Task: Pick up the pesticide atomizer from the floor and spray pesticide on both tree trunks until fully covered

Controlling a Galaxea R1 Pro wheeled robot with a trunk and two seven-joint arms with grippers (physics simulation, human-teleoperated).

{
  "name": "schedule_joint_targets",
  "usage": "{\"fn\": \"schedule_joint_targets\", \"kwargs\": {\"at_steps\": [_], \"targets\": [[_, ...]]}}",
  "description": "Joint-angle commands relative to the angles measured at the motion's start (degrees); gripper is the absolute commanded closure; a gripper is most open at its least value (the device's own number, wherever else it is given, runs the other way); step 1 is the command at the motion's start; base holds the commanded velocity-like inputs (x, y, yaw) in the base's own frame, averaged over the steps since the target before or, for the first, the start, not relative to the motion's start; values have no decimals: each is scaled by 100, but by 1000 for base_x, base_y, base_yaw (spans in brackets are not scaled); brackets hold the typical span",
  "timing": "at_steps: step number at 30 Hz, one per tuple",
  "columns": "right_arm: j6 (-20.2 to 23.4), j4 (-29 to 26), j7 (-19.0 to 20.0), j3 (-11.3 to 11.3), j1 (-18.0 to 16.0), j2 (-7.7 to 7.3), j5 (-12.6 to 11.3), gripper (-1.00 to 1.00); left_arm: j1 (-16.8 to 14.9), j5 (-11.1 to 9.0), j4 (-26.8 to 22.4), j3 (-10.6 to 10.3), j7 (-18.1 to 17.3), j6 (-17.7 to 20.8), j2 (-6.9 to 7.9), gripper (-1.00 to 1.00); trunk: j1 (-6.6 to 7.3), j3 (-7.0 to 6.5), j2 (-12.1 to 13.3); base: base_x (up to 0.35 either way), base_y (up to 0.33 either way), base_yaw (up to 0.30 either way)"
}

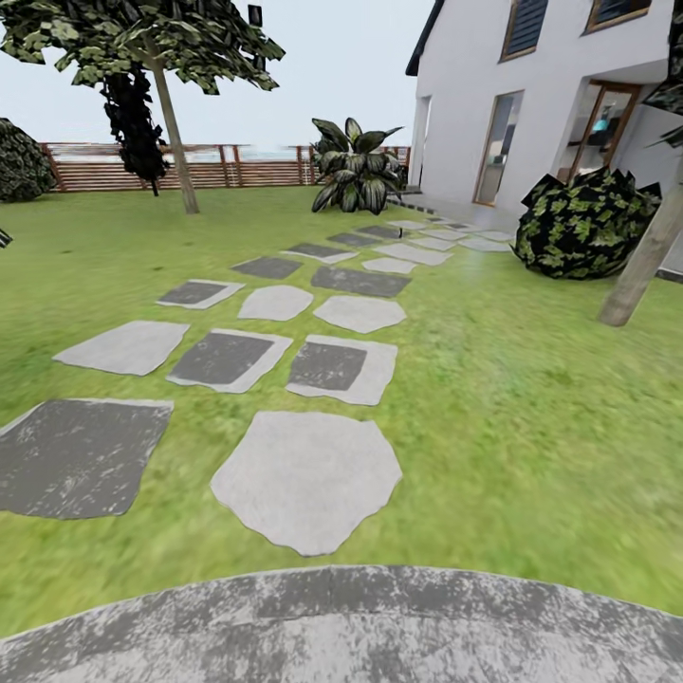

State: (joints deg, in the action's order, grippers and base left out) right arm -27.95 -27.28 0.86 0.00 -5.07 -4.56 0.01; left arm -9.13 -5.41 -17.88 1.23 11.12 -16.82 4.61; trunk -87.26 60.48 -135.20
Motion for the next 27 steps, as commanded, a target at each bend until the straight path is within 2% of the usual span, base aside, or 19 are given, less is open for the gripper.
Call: {"fn": "schedule_joint_targets", "kwargs": {"at_steps": [1, 27], "targets": [[-18, 4, 10, 0, -3, -1, -1, -100, -2, -58, 0, -9, -4, -23, 2, -100, -2, -3, -1, 339, -82, 0], [-18, 12, -15, -34, -3, -1, -1, -100, 24, -47, -4, -8, -4, -23, 13, -100, -2, -28, -1, 339, -62, 0]]}}
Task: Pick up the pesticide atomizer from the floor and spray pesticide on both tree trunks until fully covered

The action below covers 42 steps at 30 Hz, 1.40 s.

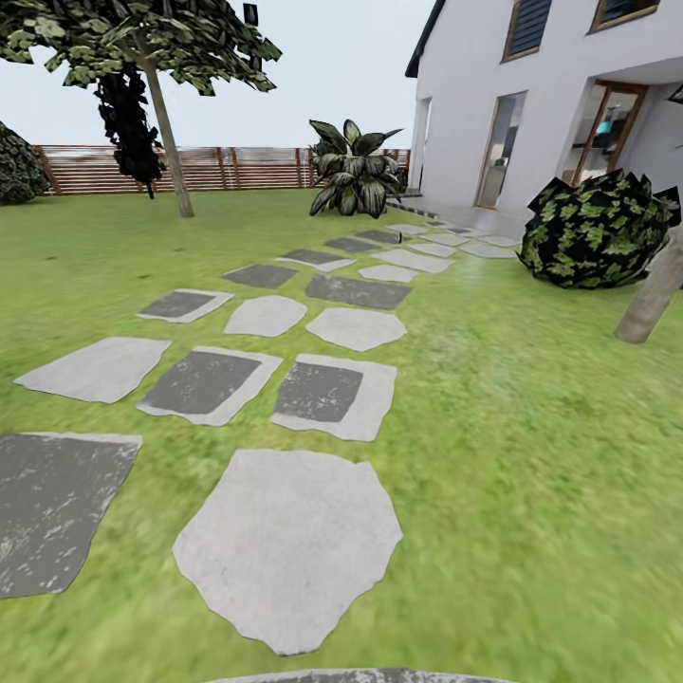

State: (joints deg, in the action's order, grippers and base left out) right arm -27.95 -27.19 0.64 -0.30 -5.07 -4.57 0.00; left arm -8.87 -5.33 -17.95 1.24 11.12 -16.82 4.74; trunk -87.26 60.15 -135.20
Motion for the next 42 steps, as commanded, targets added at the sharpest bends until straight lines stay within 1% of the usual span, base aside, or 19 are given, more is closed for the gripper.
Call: {"fn": "schedule_joint_targets", "kwargs": {"at_steps": [1, 28, 42], "targets": [[-17, 4, 7, -1, -3, 0, 0, -100, -2, -56, 3, -9, -4, -23, 1, -100, -2, 3, -1, 340, -1, 0], [-17, -1, 15, 20, -3, 0, 5, -100, -1, -56, 7, -10, -4, -23, -8, -100, -2, -218, -1, 340, 0, 0], [-17, 4, 15, 26, -3, 0, 9, -100, -1, -59, 6, -10, -4, -23, -8, -100, -2, -234, -1, 340, 0, 0]]}}
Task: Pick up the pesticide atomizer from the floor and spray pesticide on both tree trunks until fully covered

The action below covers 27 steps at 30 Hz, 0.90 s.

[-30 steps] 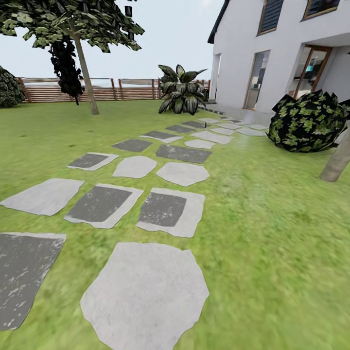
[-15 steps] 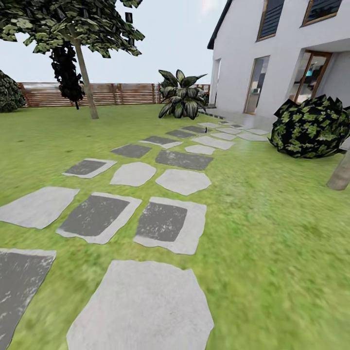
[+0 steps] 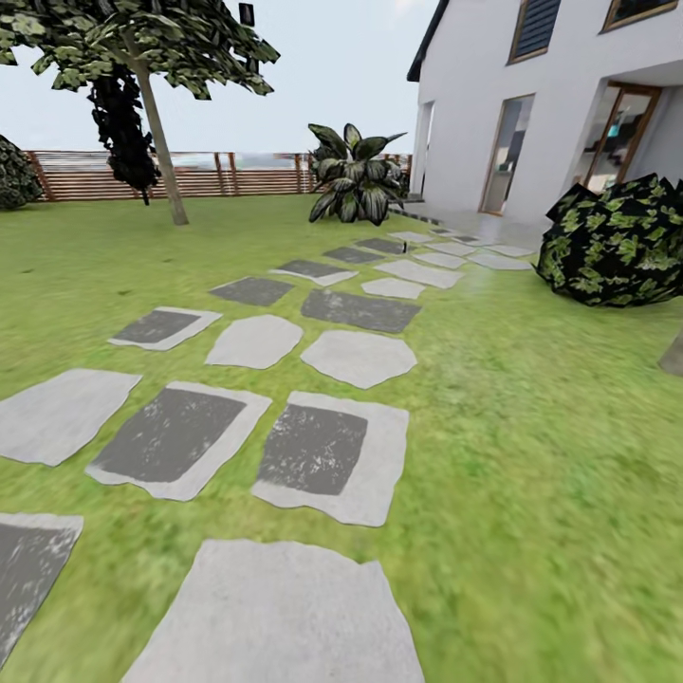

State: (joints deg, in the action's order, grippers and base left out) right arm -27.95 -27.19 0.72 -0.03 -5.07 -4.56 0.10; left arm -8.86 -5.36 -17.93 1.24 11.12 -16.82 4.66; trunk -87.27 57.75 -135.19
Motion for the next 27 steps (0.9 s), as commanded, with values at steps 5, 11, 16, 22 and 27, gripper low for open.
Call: {"fn": "schedule_joint_targets", "kwargs": {"at_steps": [5, 11, 16, 22, 27], "targets": [[-17, 4, 7, 2, -2, -1, -1, -100, -2, -59, 4, -10, -5, -23, 0, -100, -2, 5, -3, 340, 0, 0], [-17, 4, 7, 3, -2, -1, -1, -100, -2, -64, 6, -8, -5, -23, 0, -100, -2, 5, -3, 340, 0, 0], [-17, 4, 7, 3, -2, -1, -1, -100, -2, -70, 8, -2, -5, -21, 0, -100, -2, 5, -3, 339, 46, 0], [-17, 4, 7, 10, -2, -1, -1, -100, -2, -70, 4, -3, -5, -23, 0, -100, -2, 5, -3, 339, 114, 0], [-17, 4, 7, 11, -2, -1, -1, -100, -2, -70, 2, -5, -5, -23, 0, -100, -2, 5, -3, 318, 153, 0]]}}
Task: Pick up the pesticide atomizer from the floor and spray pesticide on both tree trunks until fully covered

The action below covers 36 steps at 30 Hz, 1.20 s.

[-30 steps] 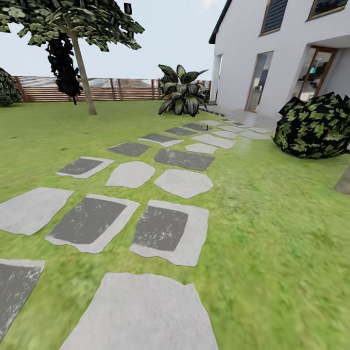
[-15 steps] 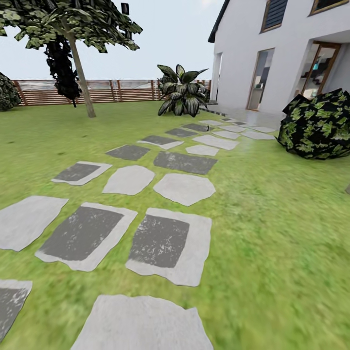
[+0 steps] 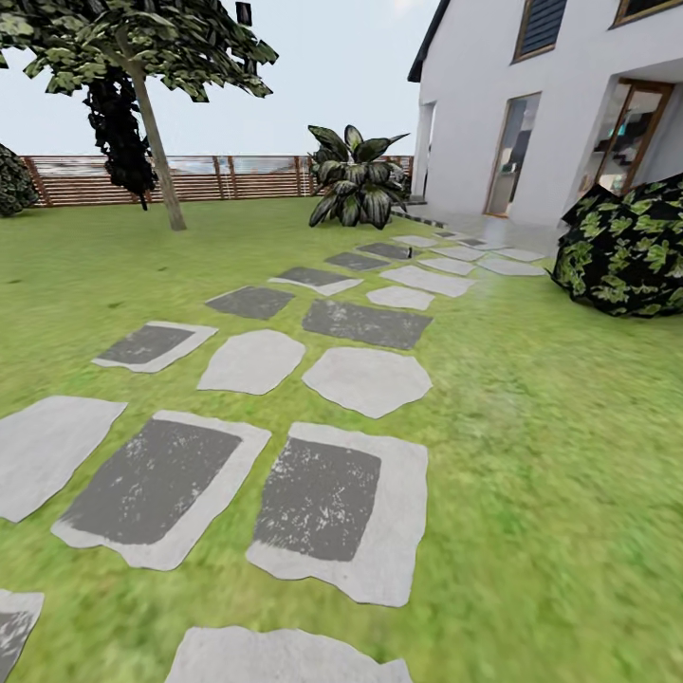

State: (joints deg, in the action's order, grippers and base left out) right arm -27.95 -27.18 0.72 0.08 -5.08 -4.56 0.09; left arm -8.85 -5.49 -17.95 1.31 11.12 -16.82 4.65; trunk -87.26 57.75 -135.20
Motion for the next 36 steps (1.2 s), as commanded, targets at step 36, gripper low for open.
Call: {"fn": "schedule_joint_targets", "kwargs": {"at_steps": [36], "targets": [[-17, 2, 7, -26, -2, -2, 0, -100, -3, -44, 7, -15, -5, -18, 5, -100, -2, 5, -2, 323, 93, 0]]}}
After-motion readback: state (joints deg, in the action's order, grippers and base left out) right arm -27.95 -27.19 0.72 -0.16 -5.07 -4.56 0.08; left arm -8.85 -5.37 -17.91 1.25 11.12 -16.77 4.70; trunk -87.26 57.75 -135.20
